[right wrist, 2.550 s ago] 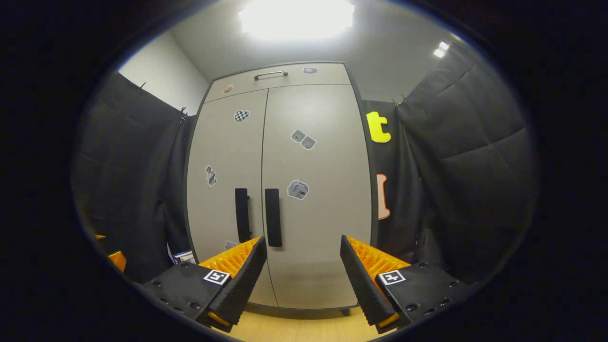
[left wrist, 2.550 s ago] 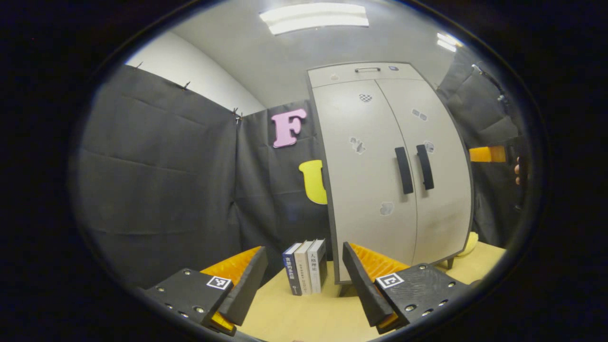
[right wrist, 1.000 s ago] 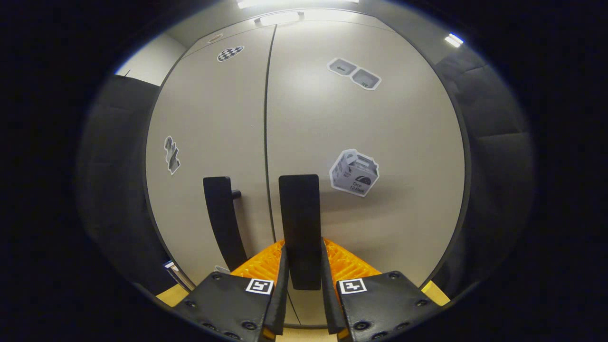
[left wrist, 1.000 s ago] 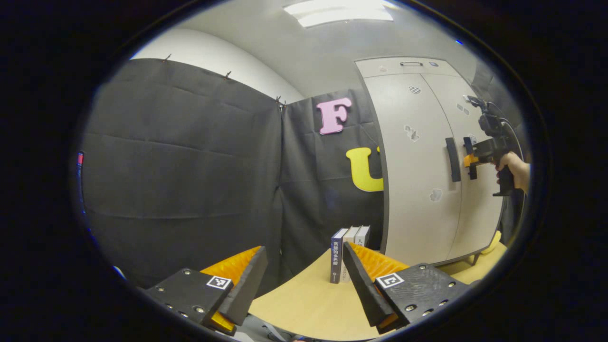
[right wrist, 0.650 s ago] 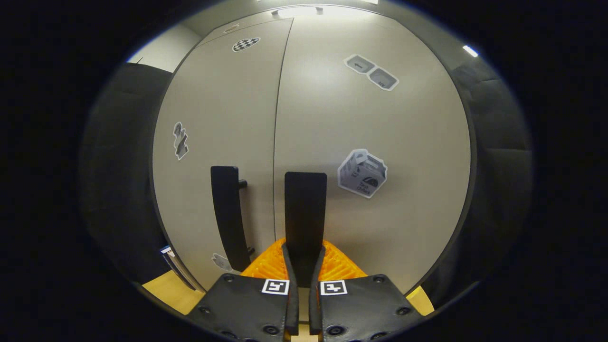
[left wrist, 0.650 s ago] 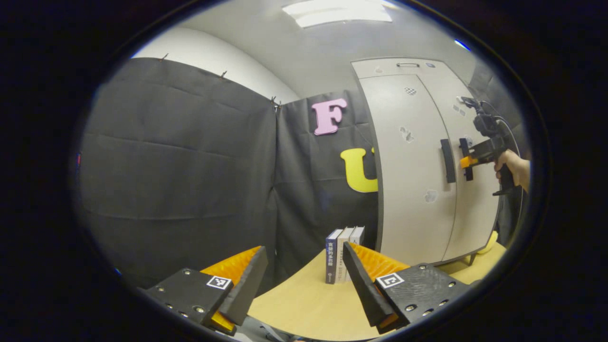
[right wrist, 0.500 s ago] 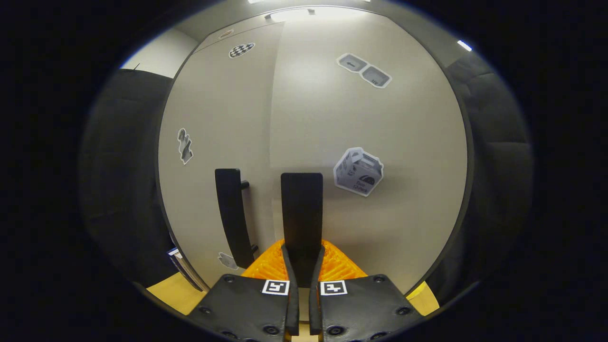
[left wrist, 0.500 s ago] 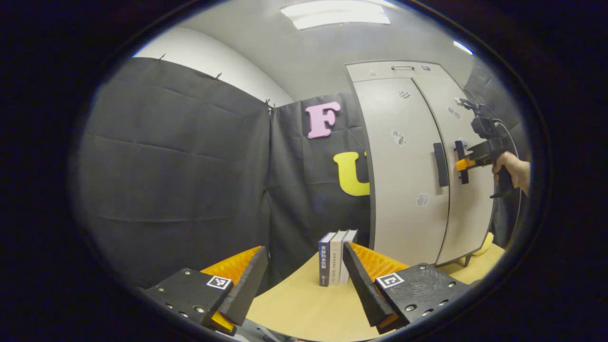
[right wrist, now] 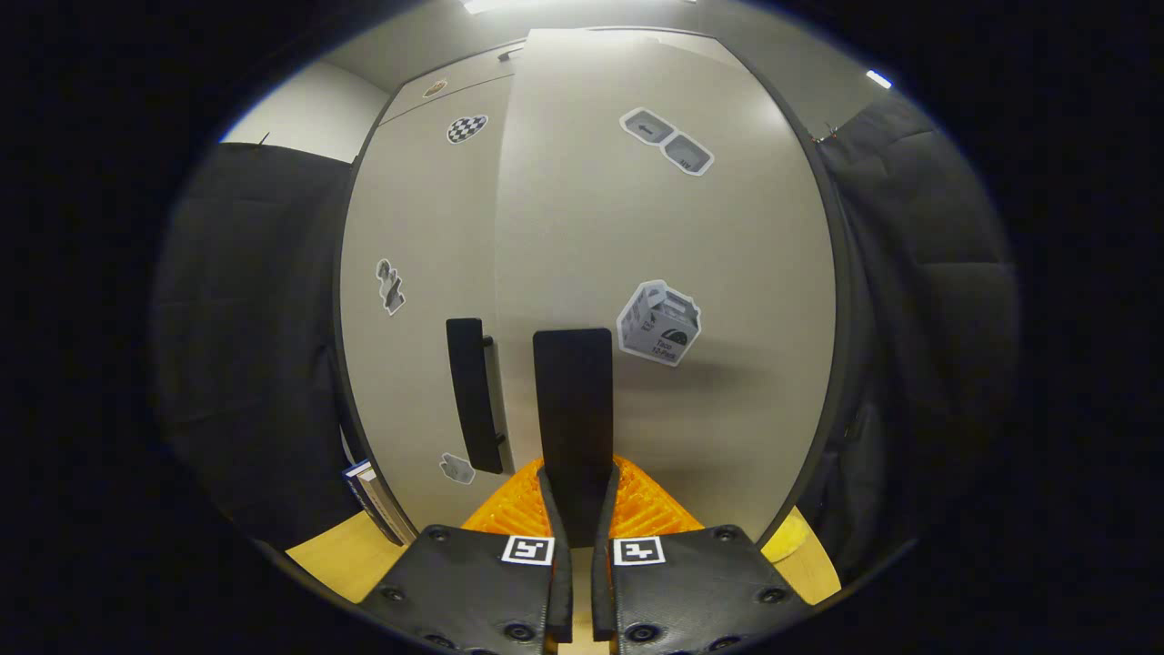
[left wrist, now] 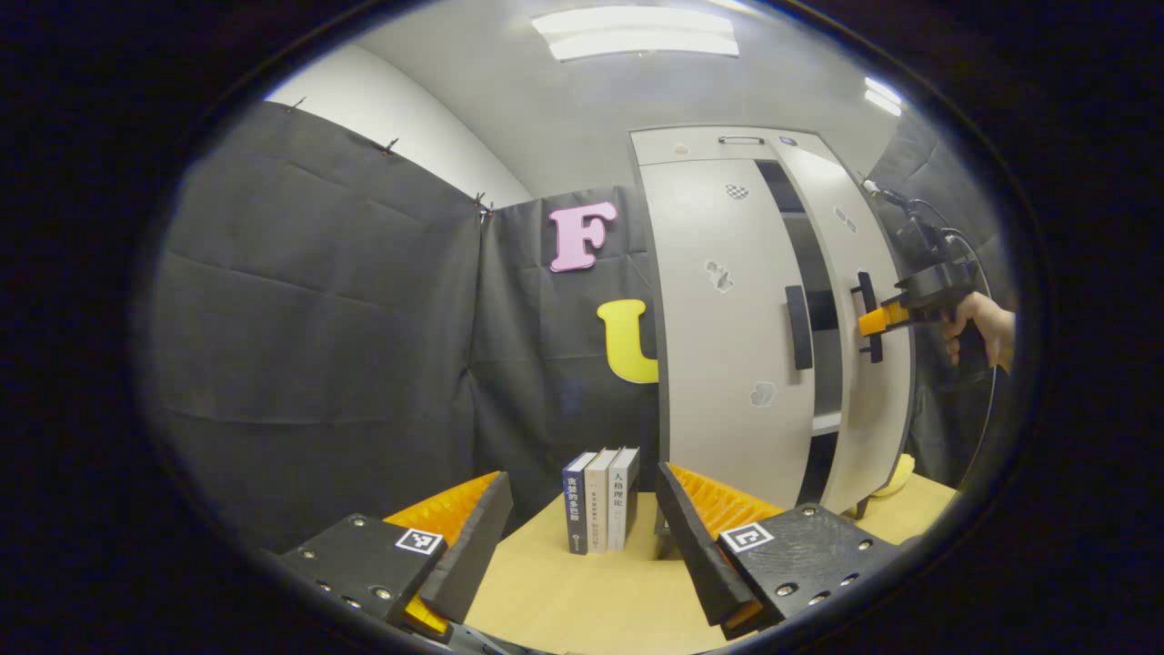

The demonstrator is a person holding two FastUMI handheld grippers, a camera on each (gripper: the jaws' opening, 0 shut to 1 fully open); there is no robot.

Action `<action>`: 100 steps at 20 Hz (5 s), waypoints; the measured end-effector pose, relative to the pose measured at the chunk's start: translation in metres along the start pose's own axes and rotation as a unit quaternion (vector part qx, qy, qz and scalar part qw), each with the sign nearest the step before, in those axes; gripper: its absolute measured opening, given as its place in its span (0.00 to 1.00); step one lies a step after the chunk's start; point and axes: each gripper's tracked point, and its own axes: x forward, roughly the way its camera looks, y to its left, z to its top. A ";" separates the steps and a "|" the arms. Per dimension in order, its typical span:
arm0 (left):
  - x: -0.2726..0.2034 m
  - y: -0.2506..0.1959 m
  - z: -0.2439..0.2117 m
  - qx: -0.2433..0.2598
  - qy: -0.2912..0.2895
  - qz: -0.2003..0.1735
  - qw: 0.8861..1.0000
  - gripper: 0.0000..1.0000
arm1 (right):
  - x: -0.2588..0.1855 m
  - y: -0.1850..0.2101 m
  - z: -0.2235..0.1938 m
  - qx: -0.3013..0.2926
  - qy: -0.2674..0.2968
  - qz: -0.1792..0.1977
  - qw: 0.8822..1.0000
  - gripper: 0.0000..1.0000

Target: Open the right door of the double-door shoe cabinet with the right hand, and open the left door with the left hand.

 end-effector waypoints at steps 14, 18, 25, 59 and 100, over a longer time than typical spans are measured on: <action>0.011 -0.053 -0.001 0.008 0.004 -0.058 0.998 0.94 | -0.076 -0.047 -0.009 0.045 0.008 0.033 0.998 0.10; 0.017 -0.069 -0.006 0.008 0.012 -0.072 0.997 0.94 | -0.092 -0.066 -0.009 0.039 0.008 0.024 0.999 0.09; 0.025 -0.111 -0.008 0.004 0.013 -0.107 0.994 0.94 | -0.119 -0.114 -0.011 0.015 0.011 -0.011 1.000 0.08; 0.095 -0.255 0.089 -0.032 -0.018 -0.228 0.973 0.94 | -0.270 -0.280 -0.058 0.003 -0.027 -0.217 0.976 0.92; 0.235 -0.327 0.090 -0.030 0.032 -0.249 0.968 0.18 | -0.271 -0.333 -0.145 0.058 0.046 -0.245 0.967 0.96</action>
